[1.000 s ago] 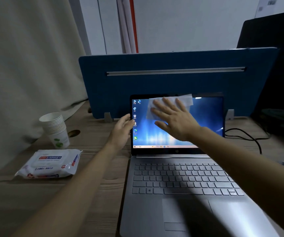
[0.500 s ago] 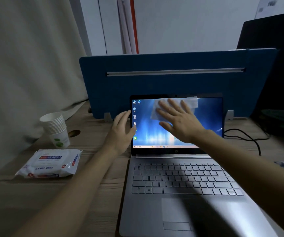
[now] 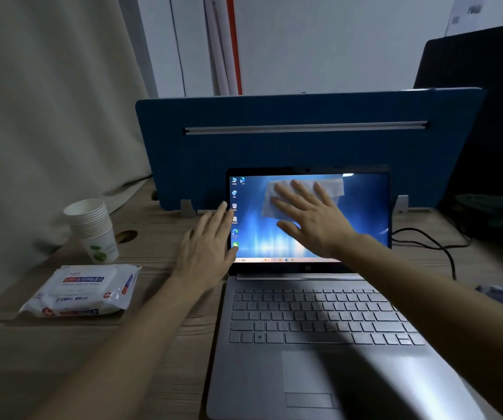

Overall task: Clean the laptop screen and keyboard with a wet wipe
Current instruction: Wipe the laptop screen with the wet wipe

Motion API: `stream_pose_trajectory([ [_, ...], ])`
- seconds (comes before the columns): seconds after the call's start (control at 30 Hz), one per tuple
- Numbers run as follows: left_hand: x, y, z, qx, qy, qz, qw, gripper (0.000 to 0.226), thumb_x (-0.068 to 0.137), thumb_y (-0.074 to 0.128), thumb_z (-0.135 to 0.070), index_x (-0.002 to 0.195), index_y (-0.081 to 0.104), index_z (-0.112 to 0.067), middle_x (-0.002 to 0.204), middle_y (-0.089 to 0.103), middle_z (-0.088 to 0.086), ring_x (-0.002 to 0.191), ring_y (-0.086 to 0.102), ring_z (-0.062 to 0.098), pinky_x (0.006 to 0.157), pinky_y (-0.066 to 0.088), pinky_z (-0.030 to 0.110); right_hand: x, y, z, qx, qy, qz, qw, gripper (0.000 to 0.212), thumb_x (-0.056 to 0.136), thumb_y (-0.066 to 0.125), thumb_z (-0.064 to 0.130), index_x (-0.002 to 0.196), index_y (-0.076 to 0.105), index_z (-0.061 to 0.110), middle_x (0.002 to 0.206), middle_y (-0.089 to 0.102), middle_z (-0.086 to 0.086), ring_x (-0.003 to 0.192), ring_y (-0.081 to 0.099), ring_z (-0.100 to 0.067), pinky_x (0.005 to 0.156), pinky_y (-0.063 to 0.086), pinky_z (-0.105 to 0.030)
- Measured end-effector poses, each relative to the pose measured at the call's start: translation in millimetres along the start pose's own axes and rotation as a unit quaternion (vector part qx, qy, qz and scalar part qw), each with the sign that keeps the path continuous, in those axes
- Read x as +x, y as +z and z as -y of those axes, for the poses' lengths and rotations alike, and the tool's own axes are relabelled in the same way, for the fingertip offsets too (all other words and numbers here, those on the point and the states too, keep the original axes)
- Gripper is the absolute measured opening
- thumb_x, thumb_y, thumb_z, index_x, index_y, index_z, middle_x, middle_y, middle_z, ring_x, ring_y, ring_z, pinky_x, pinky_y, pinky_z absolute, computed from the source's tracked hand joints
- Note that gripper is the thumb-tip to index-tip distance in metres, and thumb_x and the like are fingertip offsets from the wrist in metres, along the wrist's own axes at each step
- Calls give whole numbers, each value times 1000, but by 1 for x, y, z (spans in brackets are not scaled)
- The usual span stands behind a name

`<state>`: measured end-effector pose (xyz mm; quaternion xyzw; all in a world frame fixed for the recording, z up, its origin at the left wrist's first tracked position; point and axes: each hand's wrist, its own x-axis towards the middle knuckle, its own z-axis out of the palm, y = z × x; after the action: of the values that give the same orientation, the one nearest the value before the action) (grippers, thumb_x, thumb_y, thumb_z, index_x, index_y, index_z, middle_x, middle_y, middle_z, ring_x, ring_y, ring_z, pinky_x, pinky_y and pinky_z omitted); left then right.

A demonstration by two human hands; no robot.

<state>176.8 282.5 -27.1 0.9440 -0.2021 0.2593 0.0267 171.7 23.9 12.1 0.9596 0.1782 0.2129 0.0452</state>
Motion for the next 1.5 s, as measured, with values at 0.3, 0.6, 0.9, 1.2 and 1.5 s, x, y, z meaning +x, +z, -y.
stream_pose_trajectory([
  [0.3, -4, 9, 5, 13, -8, 24, 1000, 98, 82, 59, -57, 155, 3, -23, 163, 4, -5, 144, 21, 22, 100, 41, 41, -33, 29, 12, -25, -53, 36, 998, 63, 97, 14, 59, 154, 21, 32, 163, 3, 10, 152, -1, -20, 121, 0, -51],
  [0.6, -4, 14, 6, 3, -23, 22, 999, 108, 76, 62, -63, 154, -2, -25, 163, 10, -4, 145, 22, 22, 102, 40, 42, 5, 6, 7, -6, 12, -10, 1000, 63, 97, 20, 58, 154, 24, 29, 164, 7, 9, 152, 3, -22, 121, -2, -51],
  [0.9, -4, 15, 6, -8, -23, 22, 999, 112, 75, 63, -64, 153, -7, -26, 162, 8, -6, 145, 20, 21, 105, 37, 41, -12, 20, 9, -35, -48, 12, 998, 61, 99, 25, 56, 155, 17, 32, 164, 3, 10, 152, 0, -21, 121, 0, -51],
  [1.2, -2, 13, -4, -26, -37, 26, 999, 116, 71, 67, -62, 154, -3, -23, 163, 7, -6, 145, 18, 21, 106, 36, 42, -2, 20, 20, -29, -47, 3, 998, 62, 99, 29, 56, 155, 20, 29, 164, 4, 8, 152, 1, -24, 120, 0, -54],
  [1.5, -2, 21, -8, -18, -56, 31, 998, 124, 67, 67, -67, 153, -8, -20, 161, 15, -3, 143, 22, 23, 103, 37, 41, 7, 5, -4, -24, -25, -18, 999, 60, 100, 31, 53, 154, 23, 30, 163, 9, 8, 151, 7, -24, 121, 2, -51],
])
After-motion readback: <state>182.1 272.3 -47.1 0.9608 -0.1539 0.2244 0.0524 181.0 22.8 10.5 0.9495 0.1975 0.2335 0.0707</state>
